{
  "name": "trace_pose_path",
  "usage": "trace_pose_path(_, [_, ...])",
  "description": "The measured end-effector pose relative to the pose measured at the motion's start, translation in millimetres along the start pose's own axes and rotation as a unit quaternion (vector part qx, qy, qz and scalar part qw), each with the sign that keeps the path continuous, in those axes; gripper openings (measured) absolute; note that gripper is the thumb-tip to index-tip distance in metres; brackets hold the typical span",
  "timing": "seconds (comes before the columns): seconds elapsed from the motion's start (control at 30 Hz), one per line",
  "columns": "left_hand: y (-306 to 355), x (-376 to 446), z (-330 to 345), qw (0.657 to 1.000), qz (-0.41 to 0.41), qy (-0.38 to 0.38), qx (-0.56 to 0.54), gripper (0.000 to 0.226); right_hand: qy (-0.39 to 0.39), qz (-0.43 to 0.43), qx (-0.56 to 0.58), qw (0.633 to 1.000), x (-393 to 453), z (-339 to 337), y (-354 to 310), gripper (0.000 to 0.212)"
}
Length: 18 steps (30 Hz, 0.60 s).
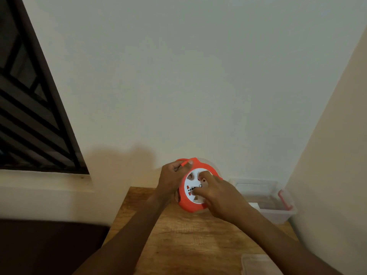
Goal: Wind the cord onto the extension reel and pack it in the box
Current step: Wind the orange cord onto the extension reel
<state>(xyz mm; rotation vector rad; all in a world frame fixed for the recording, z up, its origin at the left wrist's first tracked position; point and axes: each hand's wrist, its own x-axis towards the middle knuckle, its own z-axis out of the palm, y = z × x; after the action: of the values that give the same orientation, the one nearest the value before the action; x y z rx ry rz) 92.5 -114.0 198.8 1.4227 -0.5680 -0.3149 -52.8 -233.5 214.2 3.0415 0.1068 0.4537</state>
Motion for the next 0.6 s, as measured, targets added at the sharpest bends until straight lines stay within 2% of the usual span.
trace_pose_path(0.13, [-0.5, -1.9, 2.5, 0.997, 0.027, -0.033, 0.060, 0.007, -0.037, -0.064, -0.057, 0.996, -3.7, 3.5, 0.5, 0.039])
trace_pose_path(0.27, [-0.5, -2.9, 6.0, 0.995, 0.039, -0.036, 0.083, 0.007, -0.082, -0.067, -0.116, 0.988, -5.6, 4.5, 0.3, 0.038])
trace_pose_path(0.37, [2.1, -0.8, 5.6, 0.994, 0.047, -0.039, 0.090, 0.009, -0.083, -0.073, -0.163, 0.980, -6.9, 2.3, 2.1, 0.042])
trace_pose_path(0.5, [3.1, 1.1, 5.5, 0.994, 0.045, -0.045, 0.084, 0.011, -0.069, -0.056, -0.183, 0.979, -7.0, 0.3, 5.8, 0.061])
trace_pose_path(0.6, [2.7, 2.0, 8.6, 0.995, 0.047, -0.045, 0.073, 0.009, -0.066, -0.047, -0.196, 0.977, -7.7, 0.4, 5.9, 0.063])
